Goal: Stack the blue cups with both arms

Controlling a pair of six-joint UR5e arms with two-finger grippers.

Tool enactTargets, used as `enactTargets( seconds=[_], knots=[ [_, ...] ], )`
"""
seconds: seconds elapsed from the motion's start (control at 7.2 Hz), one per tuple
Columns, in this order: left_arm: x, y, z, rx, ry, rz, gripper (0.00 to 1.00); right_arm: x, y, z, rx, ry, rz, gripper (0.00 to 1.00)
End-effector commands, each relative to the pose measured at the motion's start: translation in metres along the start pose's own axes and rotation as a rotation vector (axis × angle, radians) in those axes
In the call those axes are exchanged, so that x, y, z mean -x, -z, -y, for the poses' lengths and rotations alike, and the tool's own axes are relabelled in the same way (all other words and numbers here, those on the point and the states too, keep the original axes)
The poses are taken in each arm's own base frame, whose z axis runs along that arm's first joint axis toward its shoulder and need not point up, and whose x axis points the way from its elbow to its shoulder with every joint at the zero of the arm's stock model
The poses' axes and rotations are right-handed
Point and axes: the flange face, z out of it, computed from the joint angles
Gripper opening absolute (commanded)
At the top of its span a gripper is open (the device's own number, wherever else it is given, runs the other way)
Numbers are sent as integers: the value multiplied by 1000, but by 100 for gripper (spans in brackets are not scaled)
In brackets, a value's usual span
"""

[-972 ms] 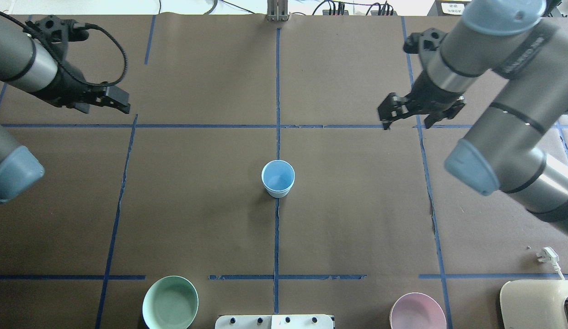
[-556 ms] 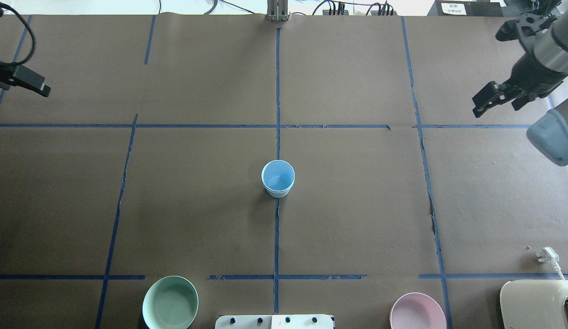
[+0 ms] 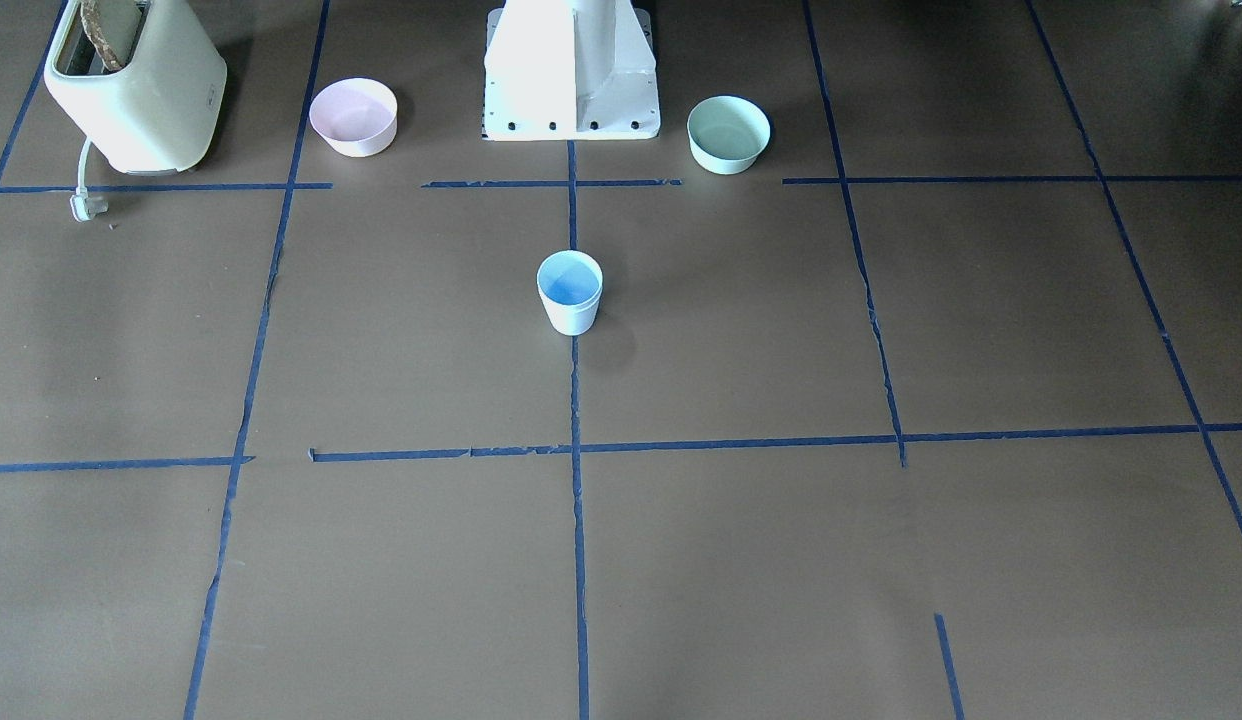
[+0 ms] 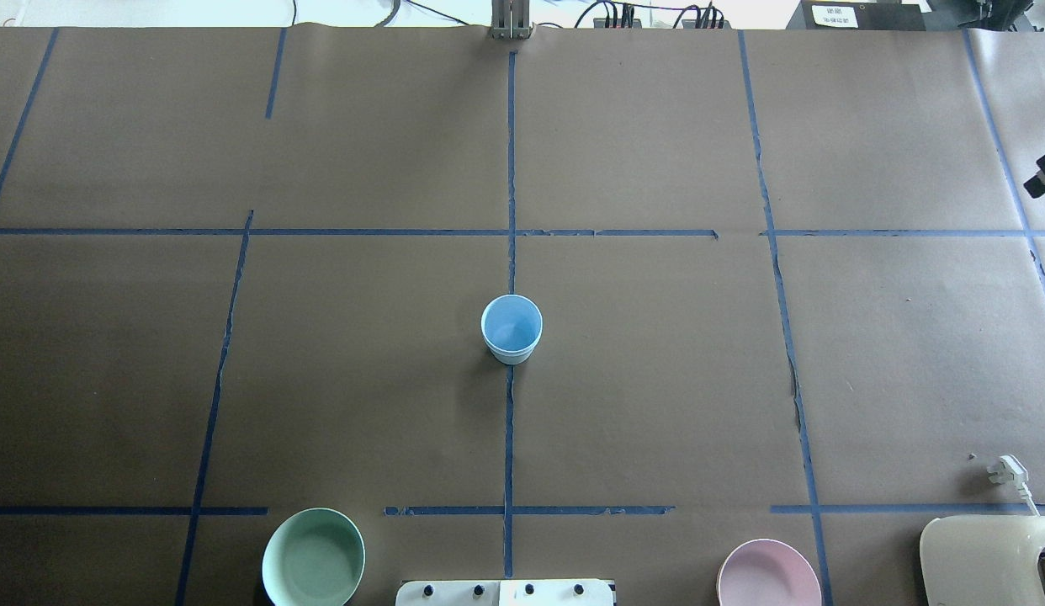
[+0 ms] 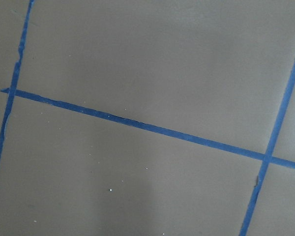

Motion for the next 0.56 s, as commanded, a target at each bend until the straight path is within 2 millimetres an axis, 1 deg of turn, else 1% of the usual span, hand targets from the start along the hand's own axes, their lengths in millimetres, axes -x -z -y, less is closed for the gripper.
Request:
enactTargets(
  seconds=[0.0, 0.14, 0.28, 0.42],
  knots=[
    [28, 15, -20, 115, 49, -17, 100, -62, -7, -21, -38, -39, -3, 100],
    [27, 15, -23, 129, 63, -23, 100, -75, -20, -31, -68, -20, 3, 100],
    [28, 11, -25, 136, 89, -30, 100, -76, -22, -34, -71, -16, 2, 100],
    [27, 13, -24, 134, 151, -25, 100, -77, -22, -36, -71, -14, -1, 100]
  ],
)
